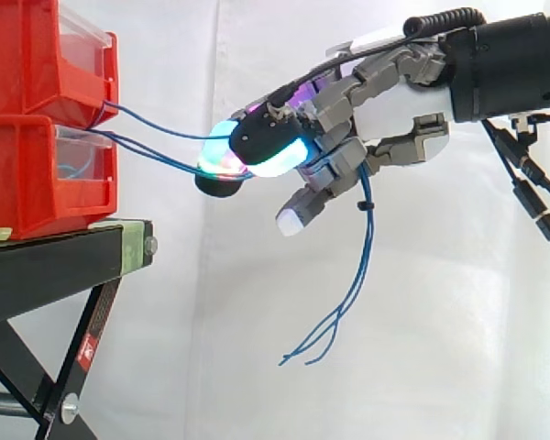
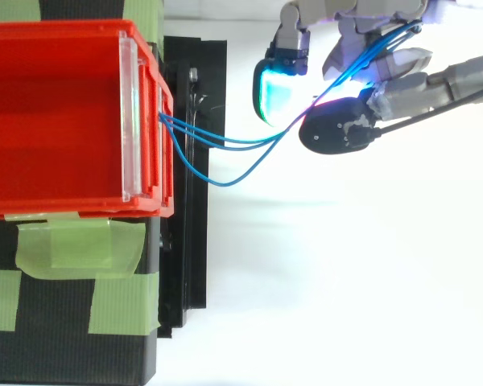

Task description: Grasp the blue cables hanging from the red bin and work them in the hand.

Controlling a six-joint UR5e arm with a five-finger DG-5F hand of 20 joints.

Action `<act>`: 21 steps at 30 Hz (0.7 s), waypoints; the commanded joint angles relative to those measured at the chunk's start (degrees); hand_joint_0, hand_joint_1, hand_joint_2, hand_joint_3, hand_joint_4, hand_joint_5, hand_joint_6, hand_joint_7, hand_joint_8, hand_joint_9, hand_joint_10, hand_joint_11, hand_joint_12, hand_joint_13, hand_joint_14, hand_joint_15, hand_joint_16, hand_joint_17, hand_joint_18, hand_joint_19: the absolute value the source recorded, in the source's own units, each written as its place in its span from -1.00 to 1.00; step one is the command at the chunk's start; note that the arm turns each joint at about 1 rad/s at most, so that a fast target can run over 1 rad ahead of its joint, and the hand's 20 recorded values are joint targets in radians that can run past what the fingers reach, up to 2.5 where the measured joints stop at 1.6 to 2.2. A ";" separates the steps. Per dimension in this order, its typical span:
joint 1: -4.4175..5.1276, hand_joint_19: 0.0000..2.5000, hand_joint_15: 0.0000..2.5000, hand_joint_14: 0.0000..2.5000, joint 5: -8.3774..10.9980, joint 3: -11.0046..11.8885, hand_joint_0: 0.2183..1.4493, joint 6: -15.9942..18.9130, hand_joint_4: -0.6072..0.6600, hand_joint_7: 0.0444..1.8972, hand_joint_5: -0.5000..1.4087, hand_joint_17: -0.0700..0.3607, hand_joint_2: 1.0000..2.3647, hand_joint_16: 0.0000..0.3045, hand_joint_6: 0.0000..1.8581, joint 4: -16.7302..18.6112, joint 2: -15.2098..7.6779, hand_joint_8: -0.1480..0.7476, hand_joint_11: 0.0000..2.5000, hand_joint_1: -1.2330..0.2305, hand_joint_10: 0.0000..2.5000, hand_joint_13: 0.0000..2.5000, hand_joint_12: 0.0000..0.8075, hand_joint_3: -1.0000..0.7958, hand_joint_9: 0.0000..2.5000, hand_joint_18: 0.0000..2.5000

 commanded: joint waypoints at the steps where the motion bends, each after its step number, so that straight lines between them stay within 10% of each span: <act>1: -0.04 -0.61 0.79 1.00 0.00 0.00 0.78 0.00 -0.04 0.30 -0.37 -0.15 -0.98 -0.67 -0.55 0.05 0.02 0.25 1.00 -0.24 1.00 -0.69 -0.03 0.40 -0.76 -0.68; 12: -0.04 -0.58 0.78 1.00 0.00 0.00 0.80 0.00 -0.04 0.30 -0.37 -0.16 -0.98 -0.67 -0.51 -0.13 0.02 0.28 1.00 -0.23 1.00 -0.73 -0.08 0.46 -0.78 -0.70; 21: -0.04 -0.61 0.82 1.00 0.00 0.00 0.66 0.00 0.00 0.28 -0.35 -0.17 -1.00 -0.68 -0.52 0.05 0.02 0.41 1.00 -0.26 1.00 -0.47 0.28 0.63 -0.57 -0.40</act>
